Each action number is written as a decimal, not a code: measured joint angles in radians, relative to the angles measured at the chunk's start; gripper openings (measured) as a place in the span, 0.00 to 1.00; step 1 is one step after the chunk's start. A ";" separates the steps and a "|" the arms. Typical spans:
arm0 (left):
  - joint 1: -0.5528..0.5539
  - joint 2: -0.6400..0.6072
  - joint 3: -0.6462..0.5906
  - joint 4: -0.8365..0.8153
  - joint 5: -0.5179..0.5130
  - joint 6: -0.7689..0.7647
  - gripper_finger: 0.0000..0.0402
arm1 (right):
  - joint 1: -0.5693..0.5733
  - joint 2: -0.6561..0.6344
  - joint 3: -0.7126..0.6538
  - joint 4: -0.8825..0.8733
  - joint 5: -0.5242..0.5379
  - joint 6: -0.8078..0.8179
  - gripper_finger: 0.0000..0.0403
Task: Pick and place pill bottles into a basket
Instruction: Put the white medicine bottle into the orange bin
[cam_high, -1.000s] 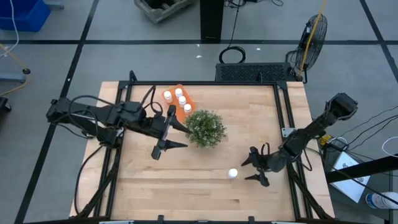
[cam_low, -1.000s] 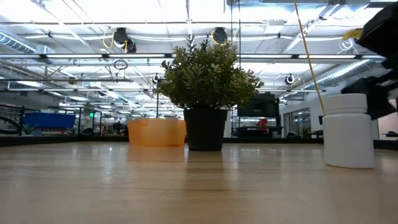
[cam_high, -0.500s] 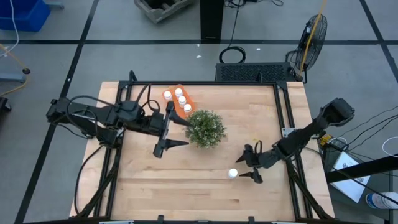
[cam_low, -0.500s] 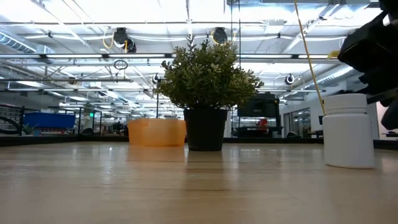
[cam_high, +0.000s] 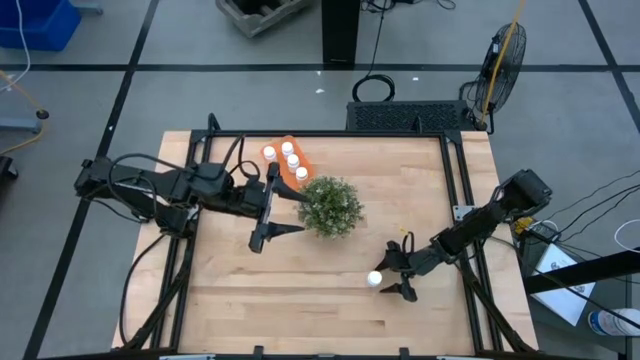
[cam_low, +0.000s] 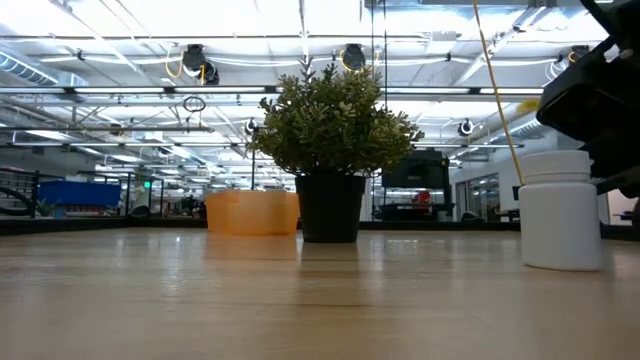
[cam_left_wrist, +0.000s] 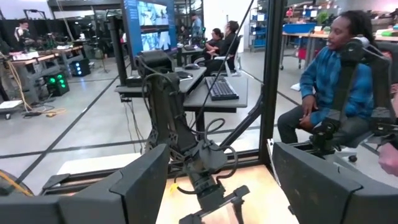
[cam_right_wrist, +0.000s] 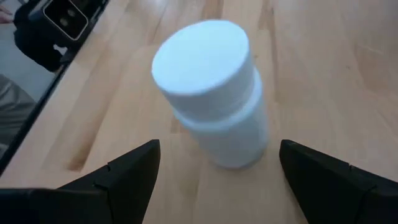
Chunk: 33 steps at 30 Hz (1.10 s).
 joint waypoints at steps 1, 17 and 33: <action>0.000 0.000 0.000 -0.002 -0.001 0.000 0.73 | -0.002 0.003 0.004 0.000 -0.001 -0.001 0.81; 0.000 0.000 0.000 -0.007 -0.005 -0.001 0.73 | 0.026 0.002 0.014 -0.061 0.084 -0.126 0.81; -0.002 0.000 0.000 -0.007 -0.023 -0.004 0.73 | 0.025 0.001 0.081 -0.181 0.054 -0.156 0.81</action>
